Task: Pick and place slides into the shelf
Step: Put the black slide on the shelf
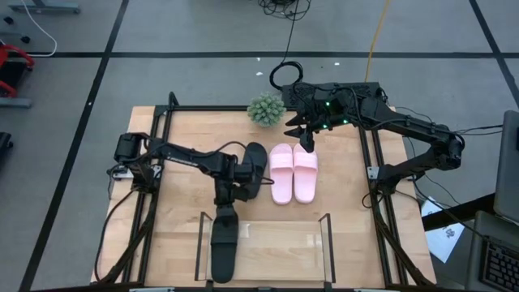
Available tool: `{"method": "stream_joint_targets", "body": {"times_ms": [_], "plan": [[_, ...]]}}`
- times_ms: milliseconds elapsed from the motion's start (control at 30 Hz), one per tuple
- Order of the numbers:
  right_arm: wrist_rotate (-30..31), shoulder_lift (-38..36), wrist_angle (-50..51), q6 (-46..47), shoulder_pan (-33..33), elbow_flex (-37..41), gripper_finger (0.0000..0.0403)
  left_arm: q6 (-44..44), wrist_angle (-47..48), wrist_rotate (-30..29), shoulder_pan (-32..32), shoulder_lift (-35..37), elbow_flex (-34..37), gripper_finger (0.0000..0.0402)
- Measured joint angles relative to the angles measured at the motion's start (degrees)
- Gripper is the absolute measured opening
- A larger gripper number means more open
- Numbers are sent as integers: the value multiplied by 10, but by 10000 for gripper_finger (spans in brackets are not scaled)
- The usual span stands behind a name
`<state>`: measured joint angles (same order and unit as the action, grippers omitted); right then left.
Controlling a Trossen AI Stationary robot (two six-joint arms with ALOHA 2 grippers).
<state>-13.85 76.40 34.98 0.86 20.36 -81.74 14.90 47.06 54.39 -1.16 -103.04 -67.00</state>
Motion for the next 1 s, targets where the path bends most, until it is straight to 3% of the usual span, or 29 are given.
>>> {"method": "stream_joint_targets", "body": {"times_ms": [233, 467, 633, 833, 1000], "plan": [[0, 0, 0, 0, 0, 0, 153, -2, 2, 13, 19, 1, 0, 141], [0, 0, 0, 0, 0, 0, 153, -22, 38, -2, 65, 52, 0, 141], [1, 0, -4, 0, -2, 0, 153, -27, 31, -48, 124, 109, -1, 141], [1, 0, -13, 0, -2, 0, 153, -27, 18, -155, 215, 148, 0, 141], [3, 0, -16, 0, -6, 0, 153, -28, -34, -170, 273, 149, 0, 141]]}}
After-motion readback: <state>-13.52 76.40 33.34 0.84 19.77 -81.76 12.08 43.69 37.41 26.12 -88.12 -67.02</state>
